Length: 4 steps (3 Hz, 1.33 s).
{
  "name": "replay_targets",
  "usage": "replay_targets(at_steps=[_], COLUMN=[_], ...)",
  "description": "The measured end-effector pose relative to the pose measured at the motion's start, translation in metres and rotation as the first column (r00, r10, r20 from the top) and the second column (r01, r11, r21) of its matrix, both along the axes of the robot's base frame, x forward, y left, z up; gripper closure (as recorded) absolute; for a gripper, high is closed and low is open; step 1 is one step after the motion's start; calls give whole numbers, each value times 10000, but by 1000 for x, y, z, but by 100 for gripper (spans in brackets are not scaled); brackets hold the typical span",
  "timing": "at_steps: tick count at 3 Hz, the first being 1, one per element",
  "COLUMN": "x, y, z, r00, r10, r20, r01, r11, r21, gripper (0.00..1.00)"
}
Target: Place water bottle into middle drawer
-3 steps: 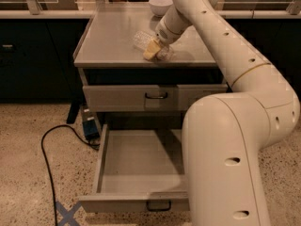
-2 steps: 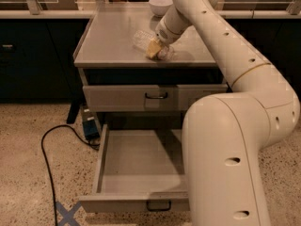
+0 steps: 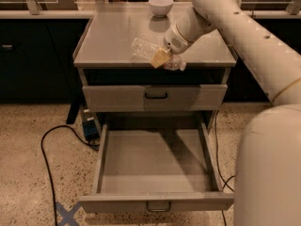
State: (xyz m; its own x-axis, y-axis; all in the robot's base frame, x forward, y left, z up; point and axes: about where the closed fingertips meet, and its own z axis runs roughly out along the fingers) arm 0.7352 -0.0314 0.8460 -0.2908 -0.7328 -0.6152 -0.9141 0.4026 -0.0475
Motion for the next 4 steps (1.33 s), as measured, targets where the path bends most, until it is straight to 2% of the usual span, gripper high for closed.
replay_targets(at_steps=[1,2,3,4], x=[-59,-100,-138,-138], y=[-7,-26,-62,-62], z=[-5,-13,-36,-36], r00=[9884,9702,9604,9604], r10=[1475,2326,2646,2646], r20=[-363,-677,-869,-869], r01=[-1464,-2275,-2582,-2583], r11=[9887,9708,9629,9629], r21=[312,758,780,781], gripper=[100,100,100,100])
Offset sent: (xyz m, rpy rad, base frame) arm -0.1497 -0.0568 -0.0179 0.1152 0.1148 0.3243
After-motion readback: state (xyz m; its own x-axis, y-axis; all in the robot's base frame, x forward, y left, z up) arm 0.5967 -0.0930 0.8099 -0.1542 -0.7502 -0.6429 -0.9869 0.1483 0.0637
